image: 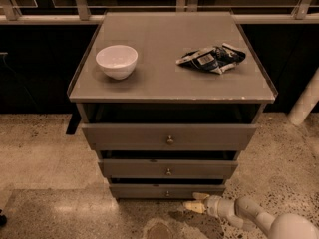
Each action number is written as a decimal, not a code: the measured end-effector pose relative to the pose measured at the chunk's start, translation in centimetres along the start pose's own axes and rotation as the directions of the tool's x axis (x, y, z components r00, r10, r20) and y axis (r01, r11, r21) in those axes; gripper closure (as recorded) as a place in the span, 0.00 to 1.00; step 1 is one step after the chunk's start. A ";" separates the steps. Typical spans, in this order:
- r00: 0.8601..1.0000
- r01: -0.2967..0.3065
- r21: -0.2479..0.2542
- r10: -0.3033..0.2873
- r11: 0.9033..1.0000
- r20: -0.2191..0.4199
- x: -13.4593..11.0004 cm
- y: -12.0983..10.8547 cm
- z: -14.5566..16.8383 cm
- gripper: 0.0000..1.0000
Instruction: Close bottom drawer
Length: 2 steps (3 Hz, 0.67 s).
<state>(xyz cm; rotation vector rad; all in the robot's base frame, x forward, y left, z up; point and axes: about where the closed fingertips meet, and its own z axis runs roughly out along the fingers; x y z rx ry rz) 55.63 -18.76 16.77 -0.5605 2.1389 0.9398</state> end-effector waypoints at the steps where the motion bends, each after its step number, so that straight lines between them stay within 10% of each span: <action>1: 1.000 0.006 -0.015 -0.006 1.000 0.004 0.1 0.2 0.1 0.00; 2: 1.000 0.006 -0.015 -0.006 1.000 0.004 0.1 0.2 0.1 0.00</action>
Offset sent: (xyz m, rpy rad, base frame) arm -0.0035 -0.0016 0.0006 0.0168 -0.0173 0.0239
